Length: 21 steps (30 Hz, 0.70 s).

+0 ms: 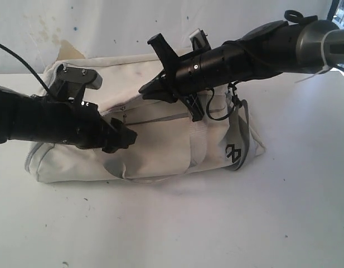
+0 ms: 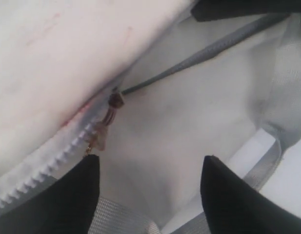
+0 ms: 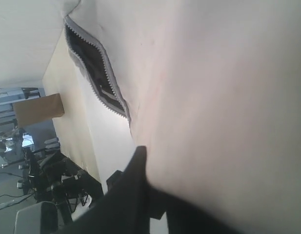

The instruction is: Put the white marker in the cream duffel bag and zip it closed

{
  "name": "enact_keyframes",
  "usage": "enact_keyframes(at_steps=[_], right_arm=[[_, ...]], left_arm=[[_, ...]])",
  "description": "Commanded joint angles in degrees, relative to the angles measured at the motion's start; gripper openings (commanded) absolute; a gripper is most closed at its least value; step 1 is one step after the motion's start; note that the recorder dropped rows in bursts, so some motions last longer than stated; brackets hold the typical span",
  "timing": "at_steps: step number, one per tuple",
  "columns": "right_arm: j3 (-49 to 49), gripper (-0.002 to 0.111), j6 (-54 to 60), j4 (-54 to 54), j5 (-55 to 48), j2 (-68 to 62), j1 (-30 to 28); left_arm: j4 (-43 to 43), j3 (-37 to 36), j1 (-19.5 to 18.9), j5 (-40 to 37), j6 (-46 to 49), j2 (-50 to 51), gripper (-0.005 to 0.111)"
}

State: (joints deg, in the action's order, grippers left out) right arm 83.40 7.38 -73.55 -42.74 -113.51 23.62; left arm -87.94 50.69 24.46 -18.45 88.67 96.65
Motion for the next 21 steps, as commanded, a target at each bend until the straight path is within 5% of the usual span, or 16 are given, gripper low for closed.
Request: enact_keyframes(at_steps=[1, 21], right_arm=[[-0.06, 0.0, 1.57, -1.39, -1.99, 1.02, -0.28], [-0.06, 0.0, 4.44, -1.54, -2.9, 1.02, -0.28]], left_arm=[[-2.01, -0.29, 0.23, 0.02, 9.49, 2.74, 0.065], [-9.47, 7.23, 0.23, 1.24, 13.64, 8.61, 0.064]])
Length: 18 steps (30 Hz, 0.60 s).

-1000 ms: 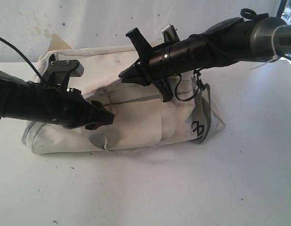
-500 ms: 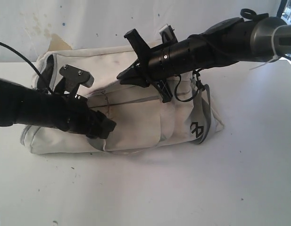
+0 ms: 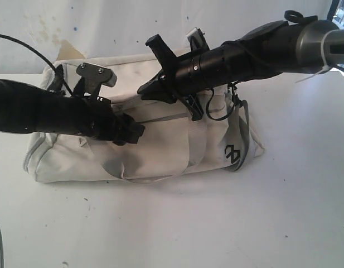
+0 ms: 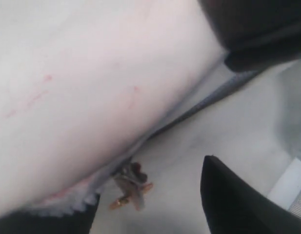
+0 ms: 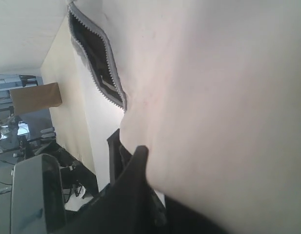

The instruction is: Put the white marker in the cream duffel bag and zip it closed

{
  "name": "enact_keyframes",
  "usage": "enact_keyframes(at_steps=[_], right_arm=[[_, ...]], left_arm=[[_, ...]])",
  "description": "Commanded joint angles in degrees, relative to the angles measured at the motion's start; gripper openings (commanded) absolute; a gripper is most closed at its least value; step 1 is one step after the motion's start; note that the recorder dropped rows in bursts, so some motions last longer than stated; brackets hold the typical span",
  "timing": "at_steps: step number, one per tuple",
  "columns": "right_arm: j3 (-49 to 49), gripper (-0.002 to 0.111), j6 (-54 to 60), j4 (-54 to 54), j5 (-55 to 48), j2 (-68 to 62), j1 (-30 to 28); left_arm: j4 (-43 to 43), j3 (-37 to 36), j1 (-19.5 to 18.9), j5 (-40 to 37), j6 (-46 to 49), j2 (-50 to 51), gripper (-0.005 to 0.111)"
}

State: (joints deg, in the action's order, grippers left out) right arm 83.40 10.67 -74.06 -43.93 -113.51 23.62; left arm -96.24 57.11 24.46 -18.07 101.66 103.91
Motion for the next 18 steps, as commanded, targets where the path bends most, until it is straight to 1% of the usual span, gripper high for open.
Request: enact_keyframes(at_steps=[1, 3, 5, 12, 18], right_arm=[[-0.06, 0.0, 1.15, -1.03, -1.71, 1.02, -0.28], [-0.06, 0.0, 1.39, -1.03, -1.82, 1.02, -0.28], [-0.06, 0.0, 1.71, -1.03, -2.12, 1.02, -0.28], [-0.06, 0.0, 2.58, -1.03, -2.87, 1.02, -0.28], [-0.06, 0.0, 2.66, -1.03, -3.41, 1.02, -0.28]], left_arm=[[-1.17, 0.81, 0.23, 0.55, 1.04, 1.58, 0.064], [-1.42, 0.9, 0.23, 0.43, 1.86, 2.26, 0.063], [-2.11, 1.03, 0.23, 0.43, 2.28, 2.83, 0.058], [-2.77, 4.03, 0.23, 0.03, 3.31, 3.65, 0.026], [-2.88, 5.97, 0.23, 0.66, 3.31, 3.65, 0.008]])
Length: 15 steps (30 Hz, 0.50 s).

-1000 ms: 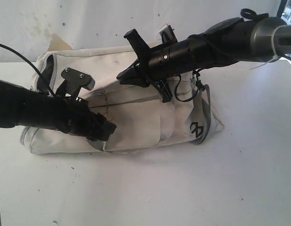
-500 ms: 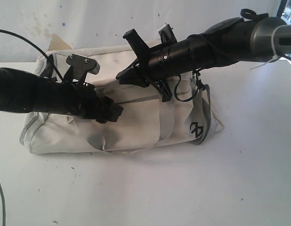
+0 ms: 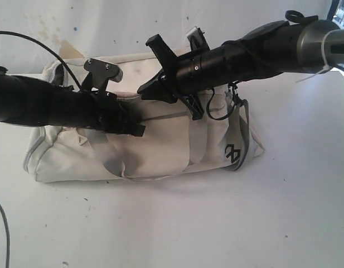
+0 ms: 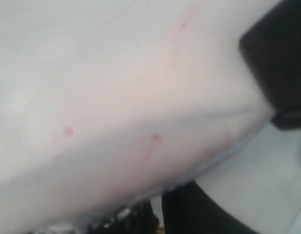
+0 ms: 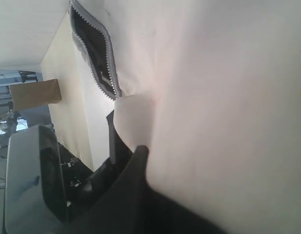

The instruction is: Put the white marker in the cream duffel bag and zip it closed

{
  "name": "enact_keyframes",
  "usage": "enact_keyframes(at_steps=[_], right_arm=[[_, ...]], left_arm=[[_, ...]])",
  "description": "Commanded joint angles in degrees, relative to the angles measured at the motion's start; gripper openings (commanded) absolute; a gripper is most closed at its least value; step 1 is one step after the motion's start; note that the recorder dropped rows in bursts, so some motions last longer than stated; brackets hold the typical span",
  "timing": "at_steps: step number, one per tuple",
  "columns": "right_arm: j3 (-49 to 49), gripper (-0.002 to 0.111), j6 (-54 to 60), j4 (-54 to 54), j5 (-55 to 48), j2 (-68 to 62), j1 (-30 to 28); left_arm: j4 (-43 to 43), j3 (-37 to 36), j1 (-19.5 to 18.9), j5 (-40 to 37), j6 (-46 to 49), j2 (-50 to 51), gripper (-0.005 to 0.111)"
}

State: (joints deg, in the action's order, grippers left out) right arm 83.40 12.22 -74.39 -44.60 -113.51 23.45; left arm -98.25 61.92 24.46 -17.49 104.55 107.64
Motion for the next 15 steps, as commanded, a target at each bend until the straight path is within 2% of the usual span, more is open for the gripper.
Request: enact_keyframes(at_steps=[1, 3, 10, 15], right_arm=[[-0.06, 0.0, 1.12, -0.71, -2.74, 1.02, -0.11], [-0.06, 0.0, 1.26, -0.71, -2.74, 1.02, -0.11], [-0.06, 0.0, 2.37, -0.45, -2.62, 1.02, -0.11], [-0.06, 0.0, 3.4, 2.4, -1.97, 1.02, -0.11]], left_arm=[[-0.87, 1.17, 0.23, 0.08, 0.42, -0.07, 0.006], [-0.87, 1.17, 0.23, 0.08, 0.42, -0.07, 0.0], [-0.47, 0.04, 0.23, 0.57, -2.28, -0.56, 0.0], [7.86, -2.83, 0.23, -0.45, -10.39, -2.74, 0.0]])
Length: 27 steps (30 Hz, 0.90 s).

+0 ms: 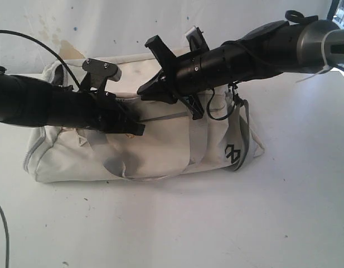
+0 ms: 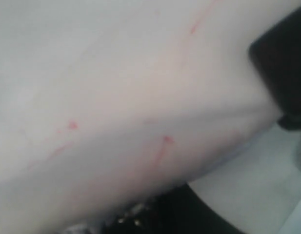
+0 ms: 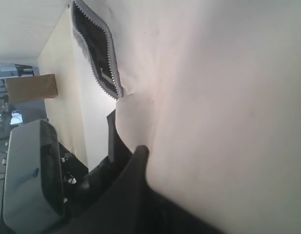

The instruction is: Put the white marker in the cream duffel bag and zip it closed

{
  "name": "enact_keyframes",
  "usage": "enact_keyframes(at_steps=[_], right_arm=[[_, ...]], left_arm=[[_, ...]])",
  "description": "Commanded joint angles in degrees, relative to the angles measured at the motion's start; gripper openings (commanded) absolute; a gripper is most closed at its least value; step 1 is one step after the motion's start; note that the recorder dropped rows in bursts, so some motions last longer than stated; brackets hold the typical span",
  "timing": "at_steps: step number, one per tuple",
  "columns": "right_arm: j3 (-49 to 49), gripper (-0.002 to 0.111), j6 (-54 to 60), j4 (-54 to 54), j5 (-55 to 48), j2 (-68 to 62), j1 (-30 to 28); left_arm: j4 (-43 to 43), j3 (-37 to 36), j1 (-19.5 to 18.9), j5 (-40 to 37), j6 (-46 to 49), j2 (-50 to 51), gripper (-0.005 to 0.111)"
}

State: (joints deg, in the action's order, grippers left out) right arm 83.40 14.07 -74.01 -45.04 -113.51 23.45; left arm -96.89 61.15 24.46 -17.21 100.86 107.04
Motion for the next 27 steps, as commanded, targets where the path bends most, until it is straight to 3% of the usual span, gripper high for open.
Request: enact_keyframes(at_steps=[1, 9, 19, 27], right_arm=[[-0.06, 0.0, 1.33, 3.34, -1.23, 1.02, -0.11], [-0.06, 0.0, 0.49, 9.79, 0.81, 1.02, -0.11], [-0.06, 0.0, -1.16, 13.96, 1.72, 1.02, -0.11], [-0.06, 0.0, -1.97, 19.04, 2.54, 1.02, -0.11]], left_arm=[[8.85, -2.64, 0.23, -1.24, -8.45, -2.46, 0.0], [33.18, -5.76, 0.23, -9.58, -30.16, -7.24, 0.0], [55.6, -5.76, 0.23, -10.16, -51.36, -12.14, 0.0], [63.87, -5.76, -0.02, -15.77, -61.16, -14.45, 0.0]])
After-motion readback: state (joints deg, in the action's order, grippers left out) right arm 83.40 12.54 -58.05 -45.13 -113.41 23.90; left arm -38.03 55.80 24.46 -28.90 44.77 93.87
